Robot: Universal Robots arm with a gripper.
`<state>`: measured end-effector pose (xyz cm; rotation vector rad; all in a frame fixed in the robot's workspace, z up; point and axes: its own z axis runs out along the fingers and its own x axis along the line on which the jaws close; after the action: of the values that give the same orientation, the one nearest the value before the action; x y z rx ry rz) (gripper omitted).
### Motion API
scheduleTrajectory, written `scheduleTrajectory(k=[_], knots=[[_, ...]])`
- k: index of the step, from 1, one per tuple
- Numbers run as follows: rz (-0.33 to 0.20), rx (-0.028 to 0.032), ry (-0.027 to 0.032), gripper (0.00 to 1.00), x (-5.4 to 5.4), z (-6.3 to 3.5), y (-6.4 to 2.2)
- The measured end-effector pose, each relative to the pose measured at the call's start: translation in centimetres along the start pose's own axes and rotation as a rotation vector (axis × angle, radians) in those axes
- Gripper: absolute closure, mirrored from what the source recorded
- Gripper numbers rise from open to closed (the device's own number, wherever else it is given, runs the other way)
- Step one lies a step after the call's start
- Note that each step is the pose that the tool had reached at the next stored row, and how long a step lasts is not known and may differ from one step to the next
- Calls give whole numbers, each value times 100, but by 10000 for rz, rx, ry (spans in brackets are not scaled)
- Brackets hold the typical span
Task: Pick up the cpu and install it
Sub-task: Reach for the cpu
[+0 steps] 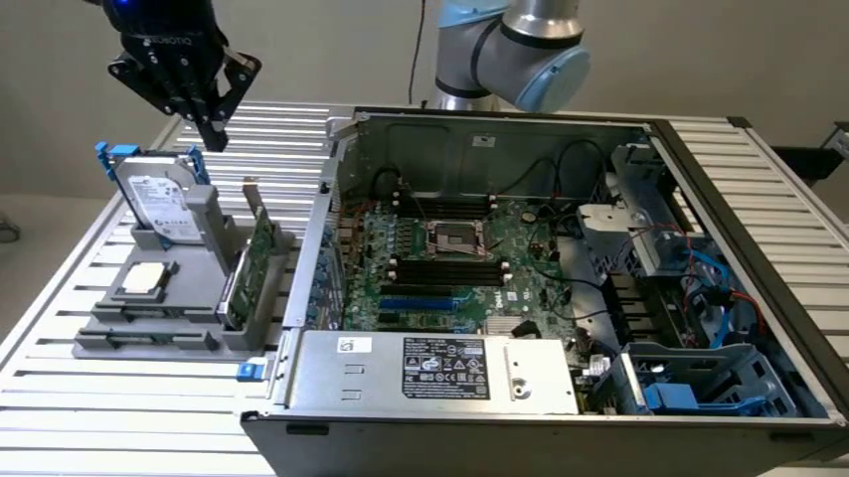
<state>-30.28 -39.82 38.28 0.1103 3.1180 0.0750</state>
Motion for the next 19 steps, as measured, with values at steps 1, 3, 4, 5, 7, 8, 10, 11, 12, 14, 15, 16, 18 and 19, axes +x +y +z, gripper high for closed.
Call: scheduleTrajectory(k=[1, 3, 4, 5, 7, 8, 10, 11, 12, 14, 15, 16, 18, 19], knots=[[0, 0, 2, 89, 45, 8, -2], [2, 1, 5, 89, 136, 24, -5], [1, 0, 7, 89, 181, 32, -7], [0, 1, 9, 89, 226, 40, -9], [1, 1, 15, 89, 320, 56, -13], [2, 1, 18, 89, 367, 64, -15], [2, 2, 28, 89, 457, 78, -18], [2, 2, 35, 89, 502, 86, -21], [2, 3, 40, 89, 547, 94, -24], [4, 3, 49, 89, 637, 114, -31], [4, 4, 54, 89, 683, 124, -34], [3, 4, 58, 89, 727, 135, -38], [3, 5, 68, 89, 820, 155, -45], [4, 5, 75, 89, 866, 165, -49]])
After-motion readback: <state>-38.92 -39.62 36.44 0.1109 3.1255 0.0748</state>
